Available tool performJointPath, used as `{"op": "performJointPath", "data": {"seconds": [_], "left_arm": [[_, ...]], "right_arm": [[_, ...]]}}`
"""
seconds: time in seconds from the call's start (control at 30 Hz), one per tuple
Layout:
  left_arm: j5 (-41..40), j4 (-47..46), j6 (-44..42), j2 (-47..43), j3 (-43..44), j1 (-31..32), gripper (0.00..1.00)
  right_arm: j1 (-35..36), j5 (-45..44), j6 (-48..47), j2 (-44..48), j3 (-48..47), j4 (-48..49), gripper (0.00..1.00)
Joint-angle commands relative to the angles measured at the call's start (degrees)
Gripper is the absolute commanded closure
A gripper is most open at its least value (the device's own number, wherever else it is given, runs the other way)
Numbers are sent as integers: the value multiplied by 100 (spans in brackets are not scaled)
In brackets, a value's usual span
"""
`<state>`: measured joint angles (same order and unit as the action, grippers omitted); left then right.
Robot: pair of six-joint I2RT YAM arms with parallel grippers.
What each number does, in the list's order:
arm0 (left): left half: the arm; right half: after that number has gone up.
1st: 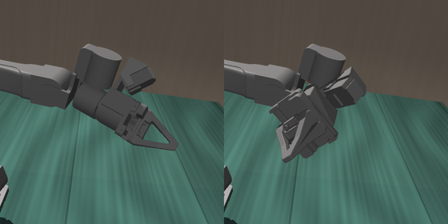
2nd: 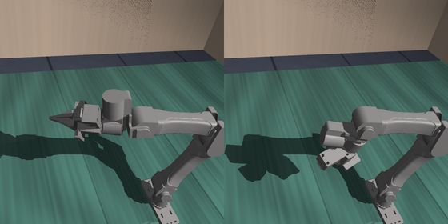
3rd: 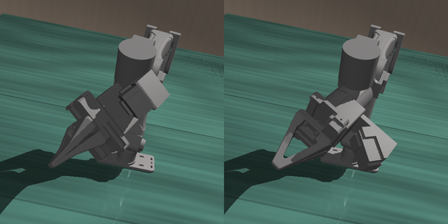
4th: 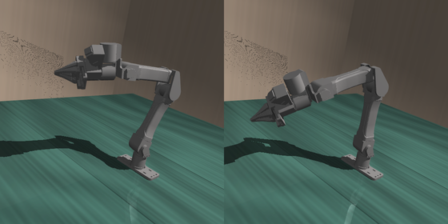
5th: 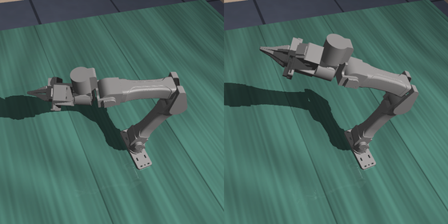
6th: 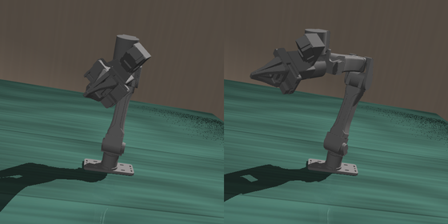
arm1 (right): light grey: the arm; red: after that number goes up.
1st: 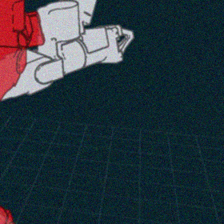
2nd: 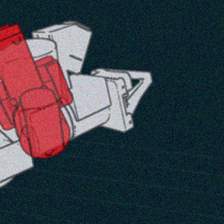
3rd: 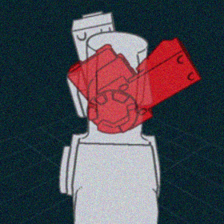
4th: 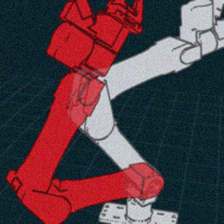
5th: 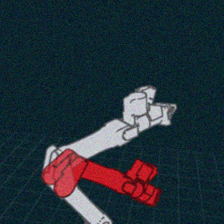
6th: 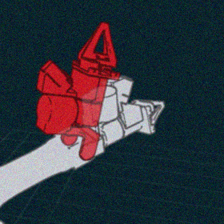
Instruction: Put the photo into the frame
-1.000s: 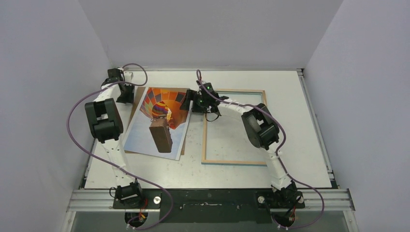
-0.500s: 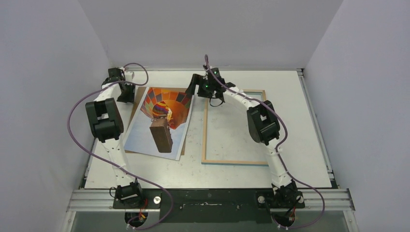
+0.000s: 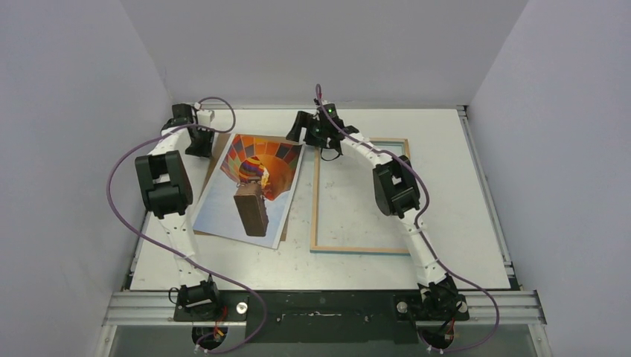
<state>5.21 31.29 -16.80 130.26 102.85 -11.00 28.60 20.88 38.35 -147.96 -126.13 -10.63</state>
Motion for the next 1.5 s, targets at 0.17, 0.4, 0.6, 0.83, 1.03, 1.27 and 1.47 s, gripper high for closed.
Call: {"op": "performJointPath", "data": {"seconds": [0.17,0.4,0.6,0.83,1.03,1.27,1.47], "left_arm": [[414,-17,-270,-216,-203,138,61],[599,110,-158,-447,68,-43,60],[198,111,154,-15,782,-101,59],[-76,34,148,289,810,39,59],[-120,144,67,488,906,155,59],[14,368,198,745,1213,213,59],[128,391,173,640,1148,232,59]], "right_arm": [[108,-850,59,-193,-592,-487,11],[195,-1275,126,-344,-646,-601,11],[258,-1273,190,-551,-828,-555,11],[312,-1215,274,-673,-841,-453,11],[309,-1100,471,-831,-966,-359,11],[289,-785,666,-750,-824,-88,11],[312,-332,815,-278,-288,561,11]]}}
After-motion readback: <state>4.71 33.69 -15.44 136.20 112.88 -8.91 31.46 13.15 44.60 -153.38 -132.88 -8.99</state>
